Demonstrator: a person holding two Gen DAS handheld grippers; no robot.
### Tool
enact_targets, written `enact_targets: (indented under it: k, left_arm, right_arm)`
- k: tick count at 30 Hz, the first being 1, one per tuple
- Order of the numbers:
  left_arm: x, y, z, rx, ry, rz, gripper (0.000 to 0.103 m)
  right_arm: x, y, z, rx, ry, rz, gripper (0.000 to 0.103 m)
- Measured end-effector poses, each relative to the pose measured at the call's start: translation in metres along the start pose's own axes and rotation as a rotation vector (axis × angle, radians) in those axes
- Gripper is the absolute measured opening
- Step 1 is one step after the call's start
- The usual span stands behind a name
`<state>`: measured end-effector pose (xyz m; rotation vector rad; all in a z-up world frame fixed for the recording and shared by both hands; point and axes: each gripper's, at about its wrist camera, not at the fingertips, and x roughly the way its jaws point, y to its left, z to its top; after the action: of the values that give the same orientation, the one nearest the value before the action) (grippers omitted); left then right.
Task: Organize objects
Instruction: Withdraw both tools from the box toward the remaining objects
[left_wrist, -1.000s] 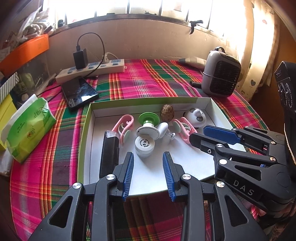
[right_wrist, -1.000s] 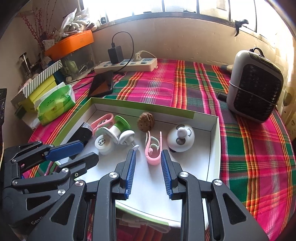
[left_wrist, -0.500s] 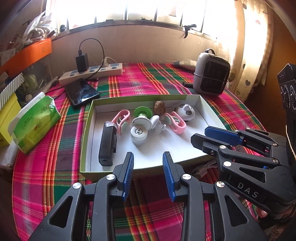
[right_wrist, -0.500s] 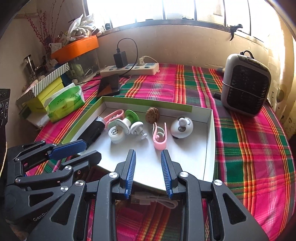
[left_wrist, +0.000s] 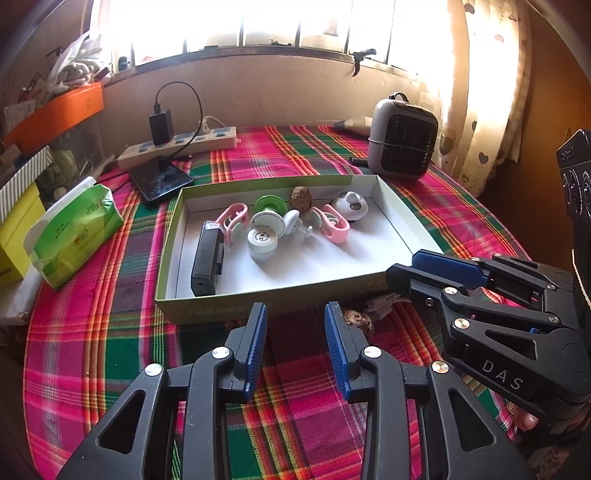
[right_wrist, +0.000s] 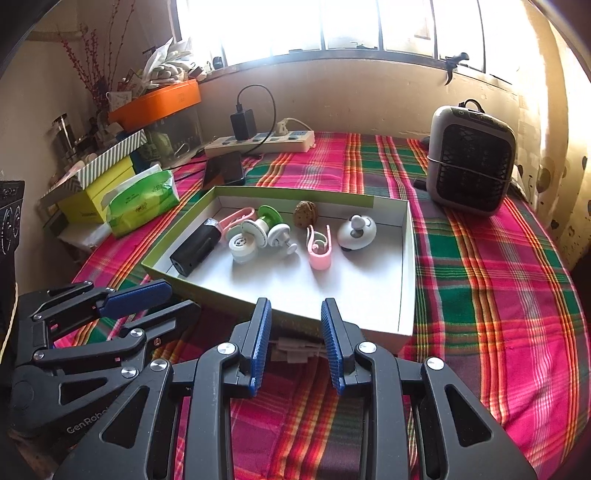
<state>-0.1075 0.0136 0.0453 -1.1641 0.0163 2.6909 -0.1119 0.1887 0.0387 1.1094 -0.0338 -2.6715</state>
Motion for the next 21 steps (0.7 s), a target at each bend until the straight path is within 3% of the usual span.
enact_targets:
  k: [19, 21]
  left_arm:
    - [0.009, -0.020, -0.018, 0.014, 0.041, -0.100, 0.031]
    - [0.012, -0.023, -0.018, 0.020, 0.047, -0.102, 0.033]
  right_arm:
    - [-0.013, -0.021, -0.038, 0.047, 0.014, -0.044, 0.030]
    - [-0.014, -0.024, -0.040, 0.057, 0.015, -0.044, 0.036]
